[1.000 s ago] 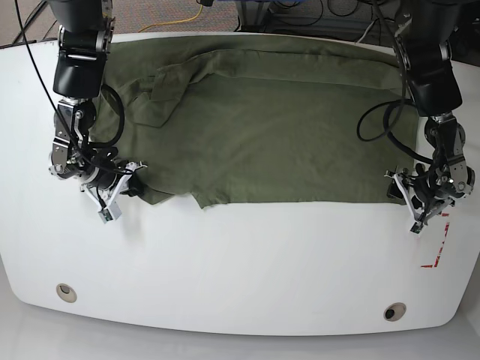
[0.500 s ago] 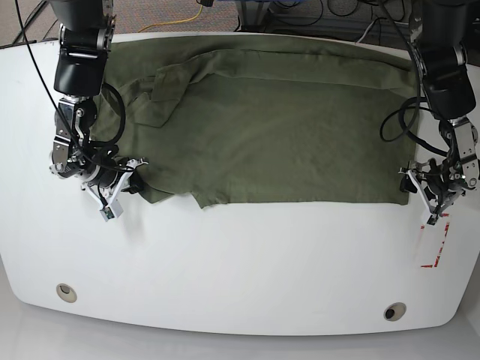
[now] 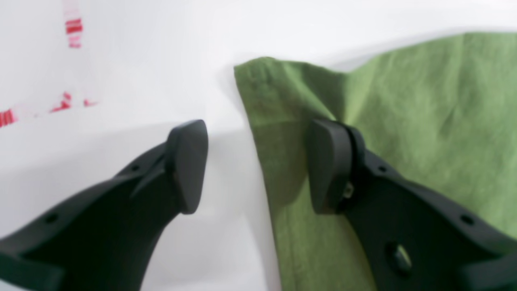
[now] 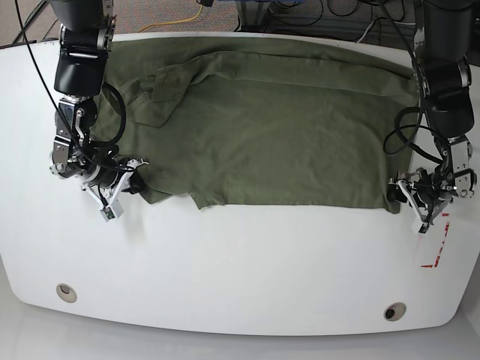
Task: Layout the t-shirt on the table in an organized manner, then fold the t-shirt properly
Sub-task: 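Grasp the shirt's hem edge with both grippers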
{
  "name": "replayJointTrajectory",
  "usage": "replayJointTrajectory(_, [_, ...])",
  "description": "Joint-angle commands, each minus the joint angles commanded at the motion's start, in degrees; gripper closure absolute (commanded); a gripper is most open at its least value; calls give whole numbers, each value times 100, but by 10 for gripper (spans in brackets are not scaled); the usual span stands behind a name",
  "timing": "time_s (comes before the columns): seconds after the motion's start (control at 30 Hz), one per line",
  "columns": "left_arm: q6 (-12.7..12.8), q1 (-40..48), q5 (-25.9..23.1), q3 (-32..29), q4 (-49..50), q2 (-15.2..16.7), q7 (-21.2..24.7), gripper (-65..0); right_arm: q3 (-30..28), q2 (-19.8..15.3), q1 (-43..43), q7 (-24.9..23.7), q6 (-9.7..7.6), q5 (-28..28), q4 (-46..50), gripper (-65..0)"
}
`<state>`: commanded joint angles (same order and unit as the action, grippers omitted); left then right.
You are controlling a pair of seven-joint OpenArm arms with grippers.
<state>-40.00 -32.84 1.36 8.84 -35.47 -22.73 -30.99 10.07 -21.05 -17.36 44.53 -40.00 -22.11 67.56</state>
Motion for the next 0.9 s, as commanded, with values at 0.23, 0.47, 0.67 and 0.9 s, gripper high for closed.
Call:
replayJointTrajectory(0.23, [0,9,0,-9,-18,88,-26,-361,9,0,0,0,0,0,0,0])
replayJointTrajectory(0.47, [0,9,44,18,-308,70,-325,-361,9,-18,0,0,0,0,9,0])
replayJointTrajectory(0.67, [0,220,53,26,-1222,70,-756,-361,9,-35,0,0,0,0,9,0])
replayJointTrajectory(0.9, [0,193,53,26,-1451,97,-941,-361,9,-35,0,0,0,0,9,0])
